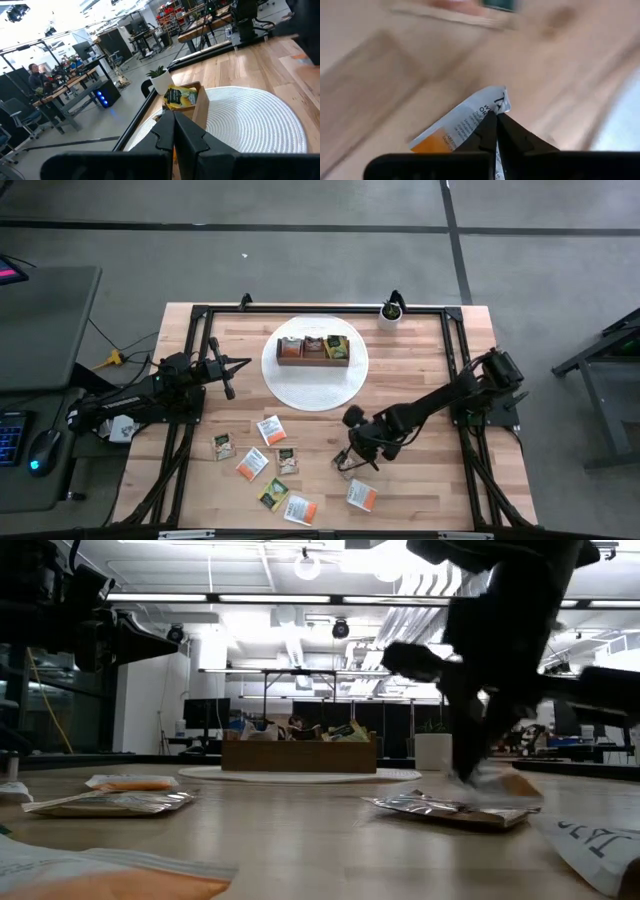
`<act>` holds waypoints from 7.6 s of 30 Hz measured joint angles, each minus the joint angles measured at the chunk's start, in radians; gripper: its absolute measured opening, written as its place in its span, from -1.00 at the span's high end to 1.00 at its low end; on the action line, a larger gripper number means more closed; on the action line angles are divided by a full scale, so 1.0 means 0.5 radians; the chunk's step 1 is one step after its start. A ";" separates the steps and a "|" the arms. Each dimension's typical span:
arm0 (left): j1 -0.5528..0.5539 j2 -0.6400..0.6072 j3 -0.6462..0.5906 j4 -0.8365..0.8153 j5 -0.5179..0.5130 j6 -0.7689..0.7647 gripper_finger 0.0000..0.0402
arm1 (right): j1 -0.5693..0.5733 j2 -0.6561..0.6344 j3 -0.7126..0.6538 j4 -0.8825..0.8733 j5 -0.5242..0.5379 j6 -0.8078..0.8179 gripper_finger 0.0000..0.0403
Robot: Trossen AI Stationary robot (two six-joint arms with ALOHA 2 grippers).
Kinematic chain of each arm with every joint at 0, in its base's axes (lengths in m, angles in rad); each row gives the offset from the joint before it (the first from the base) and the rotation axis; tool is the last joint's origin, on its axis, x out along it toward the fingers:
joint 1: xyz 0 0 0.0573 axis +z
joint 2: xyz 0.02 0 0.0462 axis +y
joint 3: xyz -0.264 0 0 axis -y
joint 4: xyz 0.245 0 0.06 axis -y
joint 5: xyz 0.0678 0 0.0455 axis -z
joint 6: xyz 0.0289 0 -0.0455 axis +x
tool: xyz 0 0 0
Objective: Pick & Place Tea
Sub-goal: Put the white tea bag into the left section of the wooden organizer
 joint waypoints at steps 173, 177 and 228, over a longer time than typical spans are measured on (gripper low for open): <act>-0.001 0.000 0.000 0.000 0.000 0.000 1.00 | 0.289 0.670 1.131 -0.516 -0.775 -0.252 0.20; -0.001 0.000 0.000 0.000 -0.001 0.000 1.00 | 0.304 0.670 1.067 -0.494 -0.770 -0.220 0.20; 0.000 0.000 0.000 0.000 0.000 0.000 1.00 | 0.291 0.458 0.924 0.003 0.281 0.088 1.00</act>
